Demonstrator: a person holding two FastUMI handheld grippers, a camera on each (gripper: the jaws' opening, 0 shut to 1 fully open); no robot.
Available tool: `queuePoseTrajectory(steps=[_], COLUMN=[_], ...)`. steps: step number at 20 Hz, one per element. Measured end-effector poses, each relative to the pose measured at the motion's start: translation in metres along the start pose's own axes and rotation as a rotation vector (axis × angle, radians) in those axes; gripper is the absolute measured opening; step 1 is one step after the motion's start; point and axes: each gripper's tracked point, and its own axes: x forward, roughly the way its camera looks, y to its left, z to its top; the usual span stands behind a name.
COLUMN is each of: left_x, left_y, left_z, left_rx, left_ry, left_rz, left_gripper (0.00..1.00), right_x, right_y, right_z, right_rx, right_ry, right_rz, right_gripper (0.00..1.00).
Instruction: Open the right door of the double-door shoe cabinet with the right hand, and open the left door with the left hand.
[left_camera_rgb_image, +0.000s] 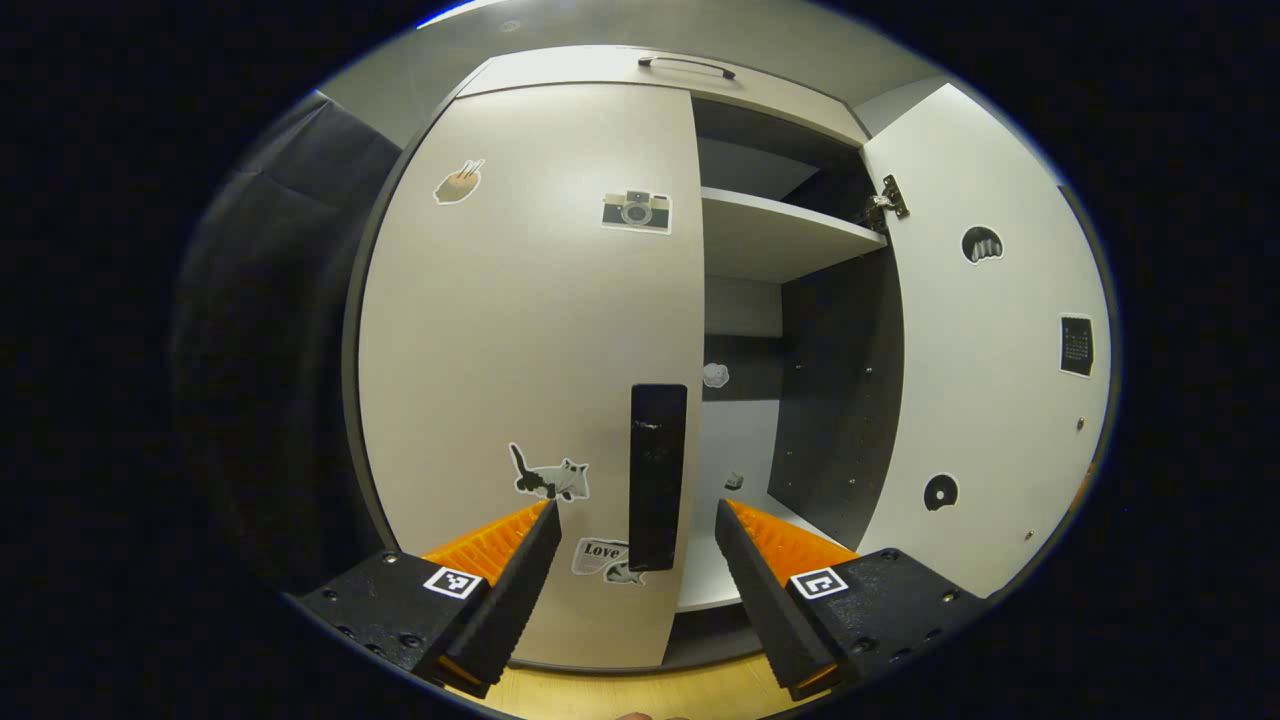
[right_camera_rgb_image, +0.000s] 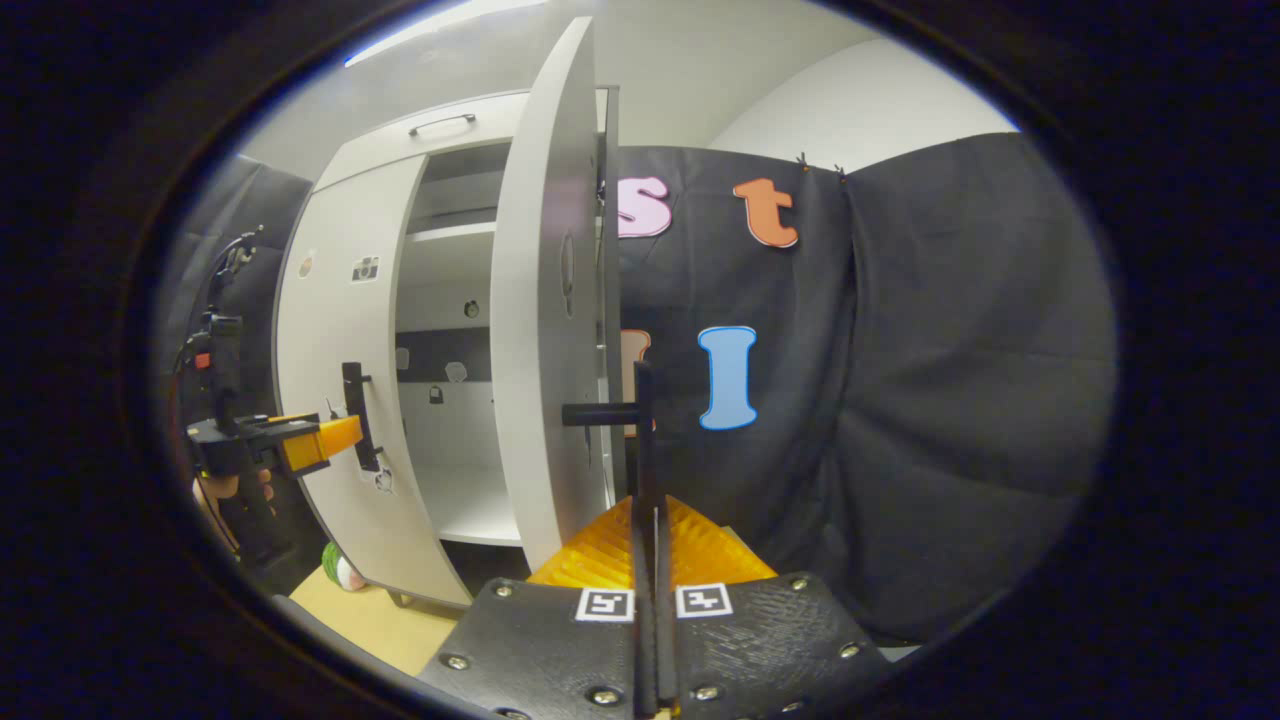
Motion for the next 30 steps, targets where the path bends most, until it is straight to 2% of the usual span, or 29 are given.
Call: queuePoseTrajectory(steps=[6,10,11,16,18,19,21,26,28,29,30], left_x=[0.017,0.029,0.032,0.045,0.049,0.051,0.052,0.053,0.051,0.053,0.054], left_y=[0.003,0.0,-0.001,-0.002,-0.001,0.001,0.001,0.002,-0.002,-0.002,-0.002], left_z=[-0.003,-0.008,-0.01,-0.011,-0.009,-0.008,-0.007,-0.008,-0.008,-0.007,-0.007], left_rx=[0.005,0.017,0.015,0.041,0.048,0.048,0.035,0.053,0.06,0.074,0.082], left_ry=[0.007,0.023,0.026,0.027,0.021,0.018,0.012,0.014,0.006,-0.003,-0.002], left_rz=[0.062,0.061,0.063,0.074,0.071,0.073,0.082,0.117,0.109,0.108,0.104], left_gripper=[0.89,0.8,0.73,0.66,0.64,0.58,0.48,0.48,0.44,0.35,0.34], right_x=[-0.002,-0.011,-0.013,-0.014,-0.015,-0.016,-0.015,-0.015,-0.015,-0.016,-0.016], right_y=[-0.013,-0.022,-0.021,-0.024,-0.027,-0.027,-0.026,-0.026,-0.026,-0.027,-0.027], right_z=[0.001,0.003,0.008,0.01,0.01,0.01,0.011,0.007,0.007,0.006,0.005], right_rx=[-0.013,-0.002,0.016,-0.024,-0.041,-0.039,-0.022,0.057,0.063,0.063,0.067], right_ry=[-0.006,-0.011,-0.024,-0.029,-0.029,-0.032,-0.036,-0.036,-0.038,-0.037,-0.034], right_rz=[0.037,0.078,0.097,0.137,0.139,0.141,0.151,0.176,0.178,0.179,0.177], right_gripper=[0.07,0.07,0.07,0.08,0.13,0.13,0.13,0.13,0.13,0.13,0.13])
